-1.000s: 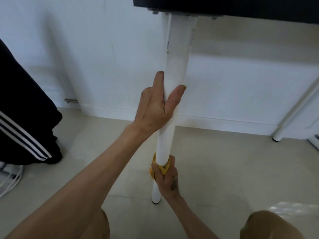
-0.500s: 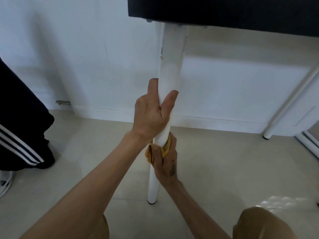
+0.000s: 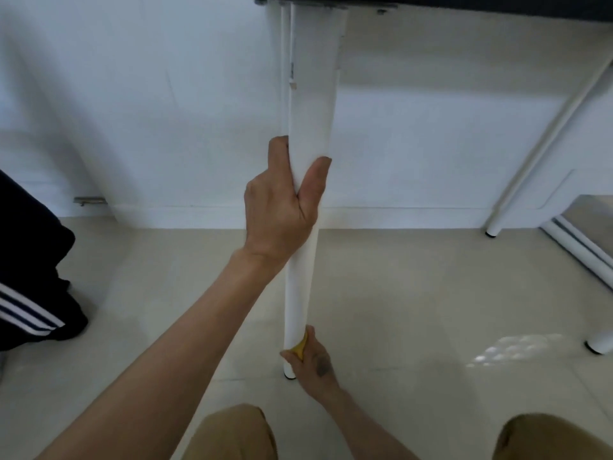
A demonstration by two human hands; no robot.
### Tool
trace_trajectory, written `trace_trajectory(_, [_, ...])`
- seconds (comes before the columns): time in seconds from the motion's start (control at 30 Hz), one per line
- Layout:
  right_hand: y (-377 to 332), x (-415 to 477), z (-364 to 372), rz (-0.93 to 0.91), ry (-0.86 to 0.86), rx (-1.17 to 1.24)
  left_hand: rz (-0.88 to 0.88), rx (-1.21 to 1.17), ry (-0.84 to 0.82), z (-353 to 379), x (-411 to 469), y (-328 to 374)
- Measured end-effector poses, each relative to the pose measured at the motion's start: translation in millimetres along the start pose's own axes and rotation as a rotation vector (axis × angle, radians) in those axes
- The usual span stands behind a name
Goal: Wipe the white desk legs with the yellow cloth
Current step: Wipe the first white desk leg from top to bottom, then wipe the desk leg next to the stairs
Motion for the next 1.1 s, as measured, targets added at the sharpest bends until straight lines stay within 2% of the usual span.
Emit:
trace_trajectory(0.13, [-16,3,-29,0.229,-0.127,-0.180,-0.024,0.066,-0.020,-4,0,4])
trace_trajectory(0.23, [-28,-8,-66,0.364,-0.382,-0.058,-0.048,0.101,-0.022,-7,-4,8])
trace_trajectory(0.3, [-39,-23,-97,0.378,-0.449,-0.010,-0.081,0.128,-0.023,-9,-10,10])
trace_trajectory(0.43, [-63,-55,-167,0.371,-0.330,0.083,-0.106,0.244,-0.016,-14,-39,18])
trace_trajectory(0.53, [-81,-82,-218,0.331,-0.233,0.157,0.028,0.232,0.013,-4,-81,59])
trace_trajectory(0.6, [-92,-97,-246,0.299,-0.176,0.161,0.072,0.094,-0.145,14,-104,84])
trace_trajectory(0.63, [-95,-107,-260,0.286,-0.141,0.148,0.007,-0.009,-0.271,29,-112,90])
trace_trajectory(0.73, [-104,-124,-294,0.234,-0.070,0.048,-0.371,-0.247,-0.734,79,-115,87])
trace_trajectory(0.83, [-111,-140,-324,0.189,0.036,-0.027,-0.420,-0.406,-1.103,119,-113,96])
trace_trajectory(0.9, [-105,-148,-343,0.182,0.070,-0.028,-0.491,-0.544,-1.163,138,-111,110])
trace_trajectory(0.97, [-96,-153,-359,0.180,0.064,-0.050,-0.599,-0.633,-1.117,153,-113,120])
trace_trajectory(1.1, [-81,-158,-386,0.135,0.065,-0.010,-0.550,-0.614,-1.074,181,-98,144])
Point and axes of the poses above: each hand's wrist, its own x-axis towards the middle knuckle, its own z-axis out of the palm, y = z × x, the point moved 3 cm from there along x, towards the middle knuckle, and after that the axes turned 8 degrees about z, right-handed, at the moved point
